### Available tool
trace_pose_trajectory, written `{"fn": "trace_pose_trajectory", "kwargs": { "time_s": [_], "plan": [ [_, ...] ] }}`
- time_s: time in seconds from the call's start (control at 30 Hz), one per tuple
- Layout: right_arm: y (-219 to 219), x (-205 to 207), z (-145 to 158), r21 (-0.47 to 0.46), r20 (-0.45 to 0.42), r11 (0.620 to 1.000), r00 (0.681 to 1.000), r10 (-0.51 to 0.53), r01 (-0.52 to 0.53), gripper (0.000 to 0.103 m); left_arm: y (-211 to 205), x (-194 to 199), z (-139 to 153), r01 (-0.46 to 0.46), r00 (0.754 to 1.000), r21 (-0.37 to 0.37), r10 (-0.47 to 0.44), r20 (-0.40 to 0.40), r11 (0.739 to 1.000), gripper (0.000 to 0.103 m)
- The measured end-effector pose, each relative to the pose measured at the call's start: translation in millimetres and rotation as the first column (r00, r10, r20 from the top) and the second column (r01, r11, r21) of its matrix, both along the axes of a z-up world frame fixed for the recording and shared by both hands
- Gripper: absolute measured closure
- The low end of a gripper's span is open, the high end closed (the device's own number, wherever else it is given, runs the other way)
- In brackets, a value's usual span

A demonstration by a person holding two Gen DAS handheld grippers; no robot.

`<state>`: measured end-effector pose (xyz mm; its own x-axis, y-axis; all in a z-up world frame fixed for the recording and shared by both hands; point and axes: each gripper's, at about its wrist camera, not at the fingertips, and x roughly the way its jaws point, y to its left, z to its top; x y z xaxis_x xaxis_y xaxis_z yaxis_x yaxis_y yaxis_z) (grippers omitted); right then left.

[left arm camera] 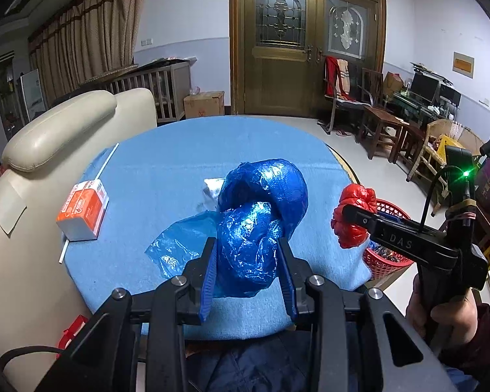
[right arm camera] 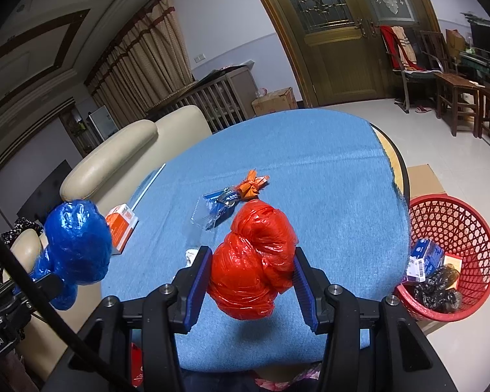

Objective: Collect trash
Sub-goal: 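Lift the red bag and blue bag off the table with both tools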

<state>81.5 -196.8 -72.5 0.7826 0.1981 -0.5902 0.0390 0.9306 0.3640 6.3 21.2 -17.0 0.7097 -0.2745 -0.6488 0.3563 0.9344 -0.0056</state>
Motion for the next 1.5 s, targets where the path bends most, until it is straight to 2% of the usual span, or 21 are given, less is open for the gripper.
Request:
{"fn": "trace_pose_trajectory", "kwargs": {
  "time_s": [0.6, 1.03, 1.5],
  "plan": [
    [-23.1, -3.5, -13.0, 0.037, -0.019, 0.998, 0.999, -0.044, 0.044, 0.052, -24.6, 6.6, -6.5, 0.048, 0.998, 0.031, -0.047, -0.036, 0.998, 0.066],
    [-64.0, -17.8, -27.8, 0.087, -0.051, 0.988, 0.991, -0.122, 0.126, 0.052, -48.4, 16.1, -12.1, 0.114, 0.992, 0.065, -0.110, -0.061, 0.991, 0.066],
    [-121.5, -42.7, -41.2, 0.126, -0.080, 0.962, 0.969, -0.232, 0.241, 0.052, -97.5, 31.5, -19.0, 0.226, 0.973, 0.114, -0.218, -0.082, 0.967, 0.066]
  ]
}}
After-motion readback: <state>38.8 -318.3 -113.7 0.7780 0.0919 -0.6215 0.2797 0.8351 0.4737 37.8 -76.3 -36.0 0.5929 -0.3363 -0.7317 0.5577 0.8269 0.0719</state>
